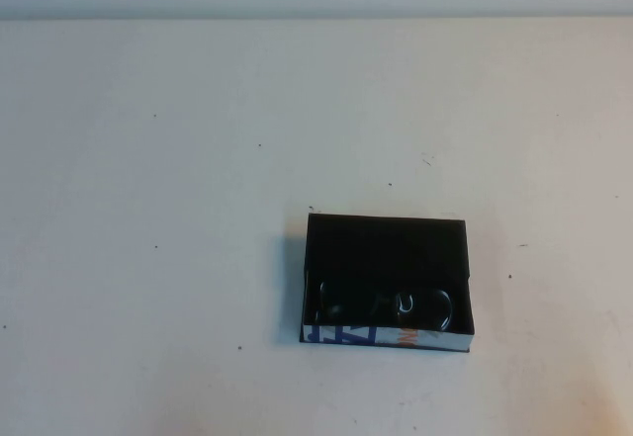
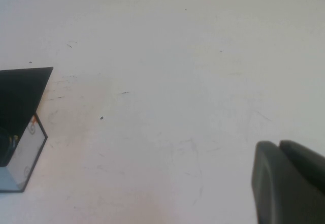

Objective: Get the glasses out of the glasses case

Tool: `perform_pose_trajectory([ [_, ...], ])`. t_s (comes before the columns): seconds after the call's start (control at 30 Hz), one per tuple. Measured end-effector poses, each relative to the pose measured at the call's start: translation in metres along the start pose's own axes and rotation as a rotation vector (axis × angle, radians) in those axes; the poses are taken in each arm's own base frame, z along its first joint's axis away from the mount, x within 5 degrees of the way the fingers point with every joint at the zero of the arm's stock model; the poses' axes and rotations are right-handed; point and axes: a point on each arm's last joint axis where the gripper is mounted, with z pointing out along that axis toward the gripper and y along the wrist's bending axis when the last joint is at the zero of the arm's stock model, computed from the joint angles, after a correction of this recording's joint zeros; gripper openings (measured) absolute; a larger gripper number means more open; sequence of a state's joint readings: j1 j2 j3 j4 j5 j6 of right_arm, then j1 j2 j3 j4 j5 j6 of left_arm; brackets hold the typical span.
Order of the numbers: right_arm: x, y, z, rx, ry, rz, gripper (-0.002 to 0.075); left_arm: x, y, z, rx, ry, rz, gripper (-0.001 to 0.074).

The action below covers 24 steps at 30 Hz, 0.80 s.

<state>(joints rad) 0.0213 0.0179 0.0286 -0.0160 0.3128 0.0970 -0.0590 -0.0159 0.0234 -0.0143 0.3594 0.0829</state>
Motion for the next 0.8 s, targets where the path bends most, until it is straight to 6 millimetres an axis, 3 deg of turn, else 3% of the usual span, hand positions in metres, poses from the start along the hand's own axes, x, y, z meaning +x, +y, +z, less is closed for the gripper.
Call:
perform_pose_trajectory([
  [0.33,0.0,0.0,0.0,-0.005,0.0,0.015,-0.0018,0.0,0.0,0.0,0.0,0.0,0.0,-0.0004],
  [0.47,0.0,0.003,0.0,-0.034,0.001,0.105,-0.0018,0.0,0.0,0.0,0.0,0.0,0.0,-0.0004],
  [0.53,-0.002,0.006,0.0,-0.073,-0.013,0.229,-0.0018,0.0,0.0,0.0,0.0,0.0,0.0,-0.0004],
  [0.73,-0.015,0.016,-0.003,-0.244,-0.078,0.891,-0.0018,0.0,0.0,0.0,0.0,0.0,0.0,-0.0004],
  [0.8,-0.019,0.015,-0.003,-0.259,-0.112,1.019,-0.0018,0.0,0.0,0.0,0.0,0.0,0.0,-0.0004],
])
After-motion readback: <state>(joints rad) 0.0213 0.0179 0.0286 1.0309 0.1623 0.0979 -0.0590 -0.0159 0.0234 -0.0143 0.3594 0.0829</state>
